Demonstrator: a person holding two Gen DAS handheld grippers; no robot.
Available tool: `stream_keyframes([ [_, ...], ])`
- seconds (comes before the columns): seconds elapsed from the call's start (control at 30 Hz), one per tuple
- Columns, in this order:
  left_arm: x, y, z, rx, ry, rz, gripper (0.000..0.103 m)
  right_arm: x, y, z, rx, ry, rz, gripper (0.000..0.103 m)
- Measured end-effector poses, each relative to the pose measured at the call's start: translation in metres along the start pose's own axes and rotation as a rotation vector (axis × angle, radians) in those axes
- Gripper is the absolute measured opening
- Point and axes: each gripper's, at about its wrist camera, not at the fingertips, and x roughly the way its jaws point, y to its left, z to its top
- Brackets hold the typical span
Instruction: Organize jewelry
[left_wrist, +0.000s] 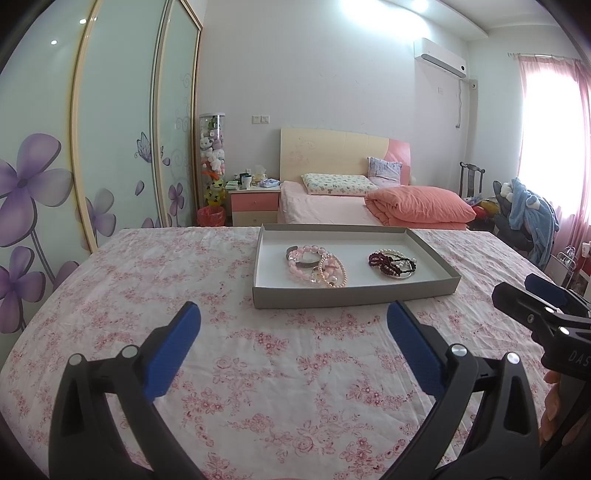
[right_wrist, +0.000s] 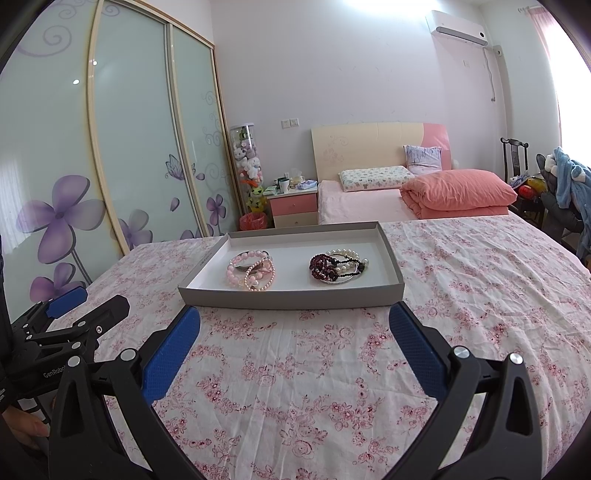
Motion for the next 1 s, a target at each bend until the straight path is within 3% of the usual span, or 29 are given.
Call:
stream_keyframes([
  [1.0, 0.0025, -0.0013, -0.0061, -0.002, 0.011, -0.001, 0.099, -0.0008, 0.0020, -0.0058, 0.008, 0.005, 0.002, 0.101],
])
